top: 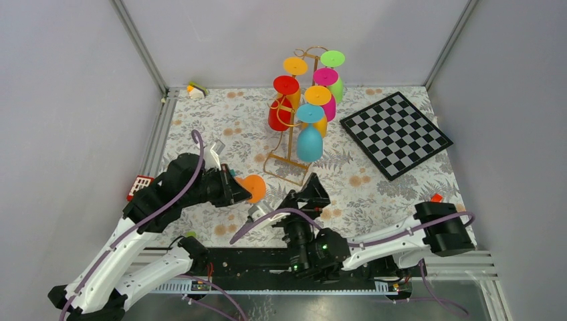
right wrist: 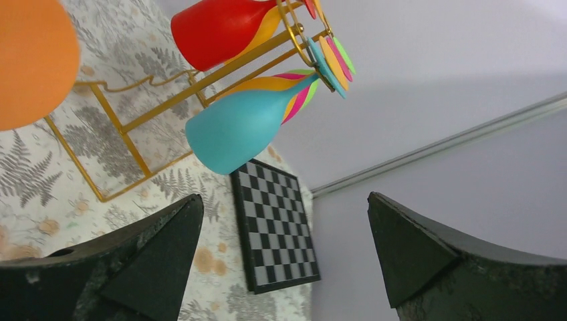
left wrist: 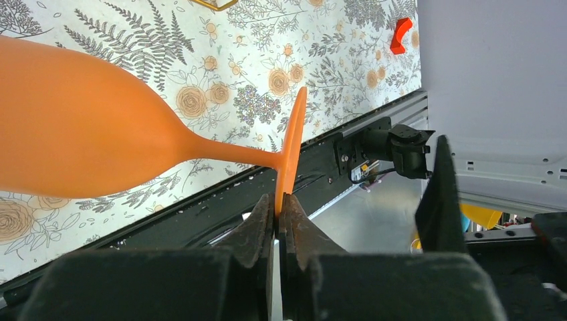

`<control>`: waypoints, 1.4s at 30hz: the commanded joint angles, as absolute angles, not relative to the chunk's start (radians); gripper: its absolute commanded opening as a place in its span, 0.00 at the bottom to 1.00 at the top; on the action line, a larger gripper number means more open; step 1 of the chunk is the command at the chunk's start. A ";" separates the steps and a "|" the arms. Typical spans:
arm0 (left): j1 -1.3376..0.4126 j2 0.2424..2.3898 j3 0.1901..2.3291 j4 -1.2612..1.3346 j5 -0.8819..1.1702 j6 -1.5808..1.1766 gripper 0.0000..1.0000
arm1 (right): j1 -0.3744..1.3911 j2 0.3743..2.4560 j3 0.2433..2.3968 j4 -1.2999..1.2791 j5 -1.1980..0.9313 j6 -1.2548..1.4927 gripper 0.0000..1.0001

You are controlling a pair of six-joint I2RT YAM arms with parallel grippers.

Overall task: Place the wine glass upside down on the wine glass rack
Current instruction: Turn the wine glass upside down at the wine rack.

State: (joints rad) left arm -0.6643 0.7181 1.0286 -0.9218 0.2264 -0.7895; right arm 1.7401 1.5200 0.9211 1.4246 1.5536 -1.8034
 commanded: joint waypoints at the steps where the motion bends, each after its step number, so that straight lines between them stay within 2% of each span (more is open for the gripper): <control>1: -0.663 0.696 1.058 -0.901 0.200 -0.776 0.00 | 1.745 1.454 0.942 1.500 1.528 -1.657 1.00; 5: -0.662 0.686 1.054 -0.911 0.191 -0.775 0.00 | 1.744 1.430 0.928 1.428 1.498 -1.539 1.00; 7: -0.663 0.684 1.053 -0.917 0.189 -0.775 0.00 | 1.745 1.382 0.915 1.246 1.464 -1.374 0.99; 9: -0.662 0.681 1.051 -0.924 0.186 -0.775 0.00 | 1.744 1.300 0.923 0.830 1.389 -1.039 1.00; 11: -0.662 0.677 1.051 -0.932 0.181 -0.774 0.00 | 1.732 1.196 0.993 0.216 1.196 -0.558 1.00; 12: -0.663 0.676 1.052 -0.937 0.180 -0.773 0.00 | 1.692 1.156 1.020 0.063 1.083 -0.381 1.00; 13: -0.663 0.671 1.053 -0.942 0.177 -0.773 0.00 | 1.660 1.125 1.017 0.034 1.023 -0.278 1.00; 23: -0.663 0.645 1.035 -0.951 0.167 -0.779 0.00 | 1.454 0.985 1.012 -0.200 0.682 0.007 1.00; 34: -0.663 0.690 1.056 -0.947 0.175 -0.761 0.00 | 1.172 0.758 0.972 -0.501 0.464 0.345 1.00; 42: -0.655 0.737 1.070 -0.905 0.241 -0.740 0.00 | 0.971 0.788 0.980 -0.679 0.324 0.411 1.00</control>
State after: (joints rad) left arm -0.6632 0.7189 1.0275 -0.9749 0.2024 -0.7673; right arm 1.0466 0.7483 0.9771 -0.5648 0.4309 0.3340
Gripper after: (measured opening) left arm 0.033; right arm 0.994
